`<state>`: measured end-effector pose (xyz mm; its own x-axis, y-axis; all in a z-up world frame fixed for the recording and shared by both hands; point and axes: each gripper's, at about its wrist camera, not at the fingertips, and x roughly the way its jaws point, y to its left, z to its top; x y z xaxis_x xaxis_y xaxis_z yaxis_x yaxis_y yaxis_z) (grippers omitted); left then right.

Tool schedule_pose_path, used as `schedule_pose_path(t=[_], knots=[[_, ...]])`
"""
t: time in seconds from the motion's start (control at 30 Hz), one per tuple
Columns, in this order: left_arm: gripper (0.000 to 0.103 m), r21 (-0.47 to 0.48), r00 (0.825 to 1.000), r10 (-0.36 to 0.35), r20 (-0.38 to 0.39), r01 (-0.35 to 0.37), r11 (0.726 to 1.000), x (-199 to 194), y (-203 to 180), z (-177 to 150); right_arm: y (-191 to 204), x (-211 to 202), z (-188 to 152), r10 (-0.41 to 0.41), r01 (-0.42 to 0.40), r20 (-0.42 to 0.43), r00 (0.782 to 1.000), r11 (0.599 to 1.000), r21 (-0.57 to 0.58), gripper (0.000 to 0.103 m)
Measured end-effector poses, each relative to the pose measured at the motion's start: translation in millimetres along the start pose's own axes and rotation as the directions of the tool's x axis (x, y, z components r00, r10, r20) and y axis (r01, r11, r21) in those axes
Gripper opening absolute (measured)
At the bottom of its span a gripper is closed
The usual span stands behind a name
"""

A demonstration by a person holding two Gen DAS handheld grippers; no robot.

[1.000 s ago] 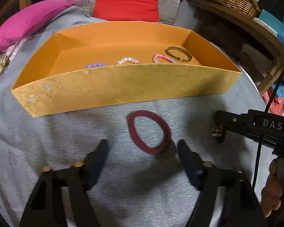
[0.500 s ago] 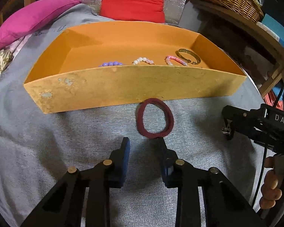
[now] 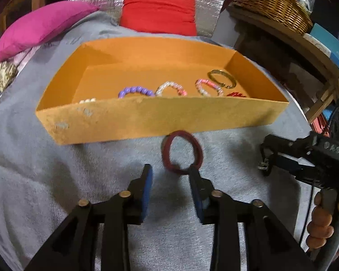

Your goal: Organize jewelry

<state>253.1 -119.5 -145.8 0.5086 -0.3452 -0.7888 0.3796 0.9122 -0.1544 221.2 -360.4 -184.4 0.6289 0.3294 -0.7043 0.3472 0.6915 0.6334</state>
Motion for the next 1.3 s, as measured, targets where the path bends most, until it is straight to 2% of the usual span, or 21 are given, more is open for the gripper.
schedule_pose_path(t=[0.03, 0.07, 0.1, 0.13, 0.27, 0.4, 0.47, 0.5, 0.53, 0.73, 1.03, 1.1, 1.17, 1.3], knots=[[0.047, 0.005, 1.0, 0.004, 0.005, -0.004, 1.0, -1, -2, 1, 3, 0, -2, -0.028, 0.028, 0.009, 1.0, 1.0, -0.014, 0.061], [0.047, 0.009, 1.0, 0.01, 0.009, -0.01, 1.0, 0, -5, 2, 7, 2, -1, -0.056, 0.056, 0.015, 0.998, 0.998, -0.023, 0.056], [0.047, 0.013, 1.0, 0.011, 0.007, -0.012, 1.0, 1, -6, 3, 10, 2, -3, -0.111, 0.112, 0.024, 0.994, 0.993, -0.048, 0.045], [0.047, 0.013, 1.0, 0.01, 0.005, -0.01, 1.0, 2, -7, 3, 13, 2, -4, -0.147, 0.149, 0.032, 0.989, 0.987, -0.069, 0.039], [0.048, -0.001, 1.0, 0.011, -0.014, -0.011, 1.0, 9, -6, 4, 19, 2, -5, -0.186, 0.19, 0.045, 0.982, 0.976, -0.106, 0.039], [0.055, -0.007, 1.0, 0.023, -0.021, -0.023, 1.0, 8, -2, -1, 25, 3, -9, -0.206, 0.213, 0.07, 0.976, 0.968, -0.129, 0.044], [0.057, -0.009, 0.999, 0.032, -0.019, -0.033, 0.999, 6, 0, -2, 28, 4, -9, -0.195, 0.204, 0.077, 0.978, 0.97, -0.135, 0.051], [0.057, -0.01, 0.999, 0.038, -0.019, -0.038, 0.999, 6, 1, -2, 30, 5, -11, -0.184, 0.194, 0.081, 0.98, 0.971, -0.139, 0.058], [0.058, -0.009, 0.999, 0.041, -0.019, -0.041, 0.999, 6, 2, -2, 32, 6, -12, -0.184, 0.195, 0.084, 0.979, 0.971, -0.141, 0.06], [0.058, -0.005, 0.999, 0.012, -0.029, -0.012, 1.0, 9, 2, 2, 38, 9, -15, -0.221, 0.236, 0.108, 0.969, 0.959, -0.154, 0.061], [0.058, 0.02, 0.998, -0.025, -0.06, 0.026, 0.999, 28, -4, 9, 43, 14, -15, -0.22, 0.234, 0.105, 0.97, 0.96, -0.154, 0.067], [0.053, 0.035, 0.998, -0.027, -0.062, 0.029, 0.999, 28, -8, 9, 45, 15, -15, -0.235, 0.251, 0.105, 0.966, 0.953, -0.168, 0.067], [0.041, 0.051, 0.998, -0.013, -0.06, 0.016, 0.999, 29, -10, 8, 47, 16, -15, -0.251, 0.266, 0.106, 0.962, 0.947, -0.177, 0.066], [0.021, 0.053, 0.998, -0.003, -0.056, 0.006, 0.999, 29, -7, 8, 51, 17, -14, -0.297, 0.316, 0.12, 0.947, 0.929, -0.194, 0.054]])
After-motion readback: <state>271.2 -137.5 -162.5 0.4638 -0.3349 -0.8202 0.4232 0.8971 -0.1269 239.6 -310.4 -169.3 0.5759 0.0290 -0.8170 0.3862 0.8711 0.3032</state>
